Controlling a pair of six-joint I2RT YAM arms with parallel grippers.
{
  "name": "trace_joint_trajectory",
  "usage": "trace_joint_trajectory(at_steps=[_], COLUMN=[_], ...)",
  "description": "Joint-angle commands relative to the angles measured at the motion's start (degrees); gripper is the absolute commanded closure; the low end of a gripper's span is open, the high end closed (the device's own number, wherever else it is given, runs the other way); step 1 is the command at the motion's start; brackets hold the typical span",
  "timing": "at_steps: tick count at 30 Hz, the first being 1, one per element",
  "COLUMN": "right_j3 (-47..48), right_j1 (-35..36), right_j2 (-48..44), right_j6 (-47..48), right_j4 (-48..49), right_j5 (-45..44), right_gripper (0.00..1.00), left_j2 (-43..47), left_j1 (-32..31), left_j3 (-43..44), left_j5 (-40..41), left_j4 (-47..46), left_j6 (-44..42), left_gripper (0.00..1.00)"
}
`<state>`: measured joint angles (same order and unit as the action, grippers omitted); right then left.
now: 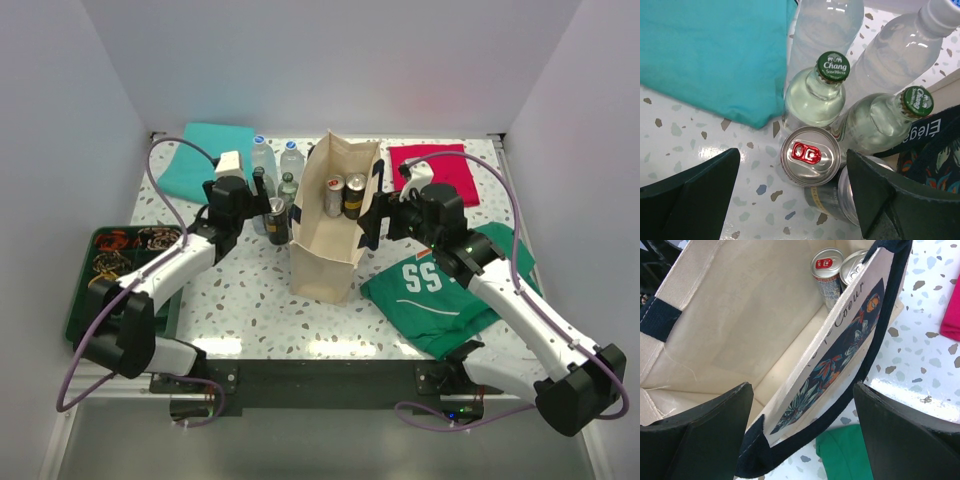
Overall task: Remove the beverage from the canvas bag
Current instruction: Place the drink at the center of the board, then take out the drink from the canvas bag.
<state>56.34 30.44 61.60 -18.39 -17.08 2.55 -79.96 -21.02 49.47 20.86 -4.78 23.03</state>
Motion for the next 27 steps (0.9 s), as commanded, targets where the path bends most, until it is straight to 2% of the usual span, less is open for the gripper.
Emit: trace_joint_trajectory(at_steps=[1, 8, 13, 14, 18, 21, 23, 27], right_j3=[0.9, 1.0, 1.0, 1.0, 0.8, 0.2, -0.5, -0.2], right_j1=[0.2, 0.2, 0.2, 0.2, 0.2, 0.2, 0.2, 0.2], right_j2=[-0.2, -0.6, -0.7, -0.6, -1.3, -2.5, -3.8, -4.4], right_j6=[-0.2, -0.2, -0.5, -0.6, -1.2, -1.5, -2.1, -3.1], right_j4=[2.7, 2.7, 2.9, 3.2, 3.0, 3.0, 3.3, 1.4], right_j5=[0.4, 0.4, -0.4, -0.6, -2.5, -6.1, -8.2, -10.5], right_gripper=[0.14, 0.14, 0.14, 0.15, 0.16, 0.16, 0.16, 0.16], left_j2=[2.9, 7.0, 9.4, 9.1, 5.8, 1.3, -1.8, -6.1], left_j1=[0.3, 0.3, 0.2, 0.2, -0.6, -3.1, -4.8, -7.4], left_j3=[3.7, 7.4, 14.1, 15.8, 26.5, 33.6, 35.8, 37.7], left_j5=[1.5, -2.2, -15.9, -18.4, -34.5, -40.3, -41.2, -47.4], left_j4=[0.8, 4.2, 4.7, 7.3, 11.5, 16.7, 19.2, 17.3], left_j6=[0.1, -2.0, -6.2, -7.2, -10.2, -13.9, -16.7, -16.6], left_gripper=[0.07, 0.07, 0.08, 0.08, 0.08, 0.08, 0.07, 0.0])
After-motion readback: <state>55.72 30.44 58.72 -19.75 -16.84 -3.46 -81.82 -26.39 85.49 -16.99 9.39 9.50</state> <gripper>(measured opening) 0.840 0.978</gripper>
